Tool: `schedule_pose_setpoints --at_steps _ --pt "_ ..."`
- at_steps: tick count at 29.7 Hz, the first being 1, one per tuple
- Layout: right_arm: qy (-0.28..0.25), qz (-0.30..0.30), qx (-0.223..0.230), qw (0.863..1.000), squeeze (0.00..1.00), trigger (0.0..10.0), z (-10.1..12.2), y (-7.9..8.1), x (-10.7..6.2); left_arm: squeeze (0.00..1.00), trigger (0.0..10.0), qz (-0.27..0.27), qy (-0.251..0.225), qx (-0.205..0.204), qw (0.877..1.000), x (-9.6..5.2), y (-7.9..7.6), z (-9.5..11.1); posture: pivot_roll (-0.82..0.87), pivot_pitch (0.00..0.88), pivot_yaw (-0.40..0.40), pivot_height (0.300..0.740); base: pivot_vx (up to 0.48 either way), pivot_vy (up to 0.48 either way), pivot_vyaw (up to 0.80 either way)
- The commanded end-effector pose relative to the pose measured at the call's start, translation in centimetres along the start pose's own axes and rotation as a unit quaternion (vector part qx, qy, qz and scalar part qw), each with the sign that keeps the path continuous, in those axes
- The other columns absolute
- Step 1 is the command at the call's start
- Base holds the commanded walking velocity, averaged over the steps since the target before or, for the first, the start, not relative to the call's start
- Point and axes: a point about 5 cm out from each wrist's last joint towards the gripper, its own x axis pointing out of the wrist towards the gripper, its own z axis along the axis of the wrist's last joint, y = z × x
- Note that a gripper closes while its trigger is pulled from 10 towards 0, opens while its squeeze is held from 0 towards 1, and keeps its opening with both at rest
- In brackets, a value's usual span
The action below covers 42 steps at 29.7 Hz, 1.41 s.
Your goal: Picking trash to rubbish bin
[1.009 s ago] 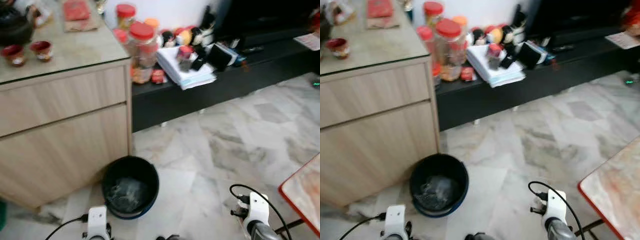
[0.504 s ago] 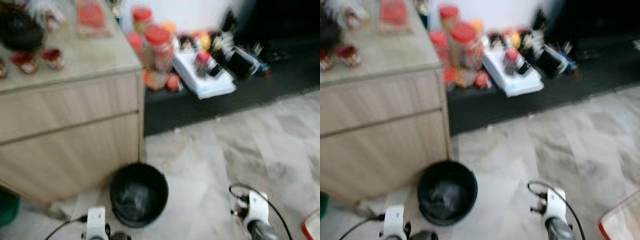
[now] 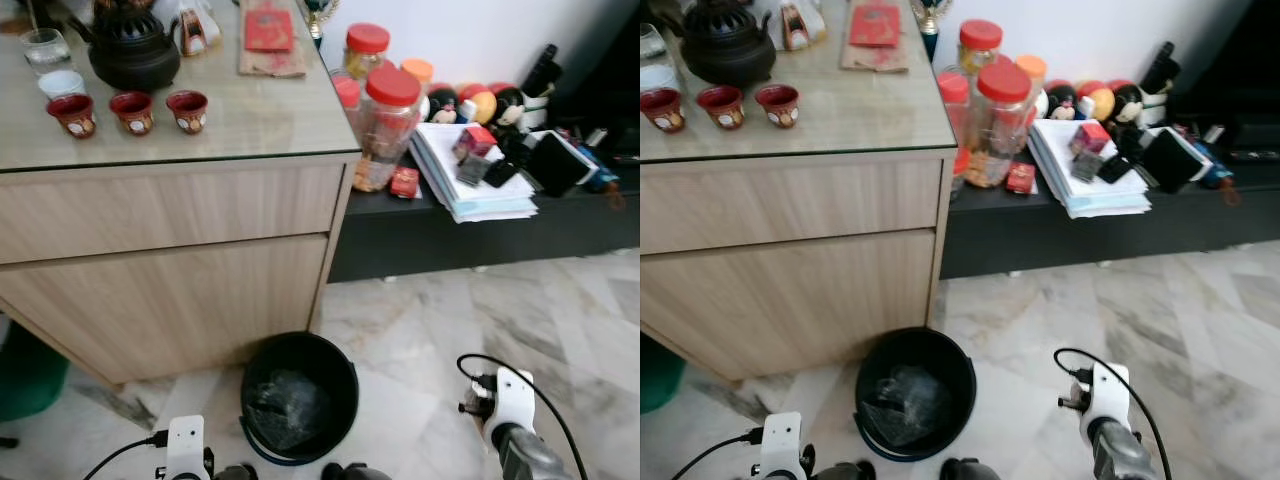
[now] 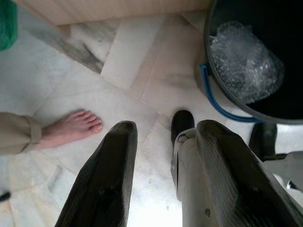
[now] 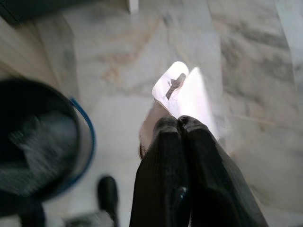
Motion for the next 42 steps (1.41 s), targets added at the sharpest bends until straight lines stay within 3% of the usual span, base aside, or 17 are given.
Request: schedule_pose_setpoints --at_steps 1,4,9,10,13,16,19,21,26,37,38,39,40,42 --pt "-0.015 0.016 -0.01 1.0 0.0 10.0 0.9 0.1 0.1 0.0 10.0 -0.013 0.029 0.004 0.999 -0.5 -0.6 -1.5 0.07 0.216 -0.158 0.74 0.0 0.0 0.0" --pt "-0.032 0.07 -0.039 0.996 0.0 10.0 2.6 1.9 0.6 0.0 10.0 -0.025 0.016 0.008 1.0 -0.2 -1.0 -0.6 0.07 0.215 -0.159 0.74 0.0 0.0 0.0" --pt "-0.044 0.17 -0.115 0.978 0.0 10.0 5.1 6.6 1.1 0.0 10.0 -0.056 -0.038 0.016 0.998 0.4 -2.3 2.4 0.07 0.213 -0.163 0.74 0.0 0.0 0.0" --pt "-0.043 0.179 -0.126 0.975 0.0 10.0 5.2 7.2 1.1 0.0 10.0 -0.057 -0.043 0.017 0.997 0.5 -2.4 2.7 0.07 0.213 -0.163 0.74 0.0 0.0 0.0" --pt "-0.012 0.254 -0.188 0.949 0.0 10.0 4.9 11.2 1.0 0.0 10.0 -0.08 -0.066 0.023 0.994 0.6 -3.5 4.2 0.08 0.216 -0.164 0.74 0.0 0.0 0.0" --pt "-0.011 0.29 -0.224 0.93 0.0 10.0 4.8 13.6 0.6 0.0 10.0 -0.106 -0.078 0.033 0.991 0.5 -4.4 4.8 0.08 0.222 -0.168 0.74 0.0 0.0 0.0" --pt "-0.007 0.302 -0.222 0.927 0.0 10.0 4.5 14.9 0.4 0.0 10.0 -0.125 -0.089 0.053 0.987 0.4 -5.1 5.1 0.08 0.223 -0.169 0.74 0.0 0.0 0.0" --pt "0.004 0.329 -0.25 0.911 0.0 10.0 3.4 16.4 0.0 0.0 10.0 -0.137 -0.092 0.073 0.984 0.4 -5.3 5.1 0.09 0.227 -0.173 0.74 0.0 0.0 0.0" --pt "0.0 0.353 -0.272 0.895 0.0 10.0 3.0 18.1 -0.5 0.0 10.0 -0.143 -0.09 0.074 0.983 0.4 -5.0 4.9 0.1 0.228 -0.176 0.74 0.0 0.0 0.0" --pt "-0.006 0.36 -0.258 0.897 0.0 10.0 3.3 18.7 -0.7 0.0 10.0 -0.15 -0.088 0.073 0.982 0.3 -5.1 4.6 0.12 0.217 -0.182 0.74 0.0 0.0 0.0" --pt "-0.005 0.363 -0.253 0.897 0.12 10.0 3.3 18.7 -0.7 0.0 10.0 -0.151 -0.088 0.072 0.982 0.3 -5.2 4.6 0.12 0.214 -0.182 0.74 0.0 0.0 0.0" --pt "-0.004 0.365 -0.249 0.897 0.12 10.0 3.2 18.8 -0.7 0.0 10.0 -0.151 -0.088 0.072 0.982 0.3 -5.2 4.6 0.12 0.212 -0.182 0.74 0.0 0.0 0.0" --pt "-0.006 0.367 -0.246 0.897 1.0 10.0 3.3 18.8 -0.7 0.0 10.0 -0.152 -0.087 0.072 0.982 0.2 -5.3 4.6 0.12 0.211 -0.183 0.74 0.0 0.0 0.0" --pt "-0.008 0.368 -0.242 0.898 1.0 10.0 3.4 18.8 -0.7 0.0 10.0 -0.153 -0.087 0.073 0.982 0.2 -5.3 4.6 0.12 0.208 -0.183 0.74 0.0 0.0 0.0"
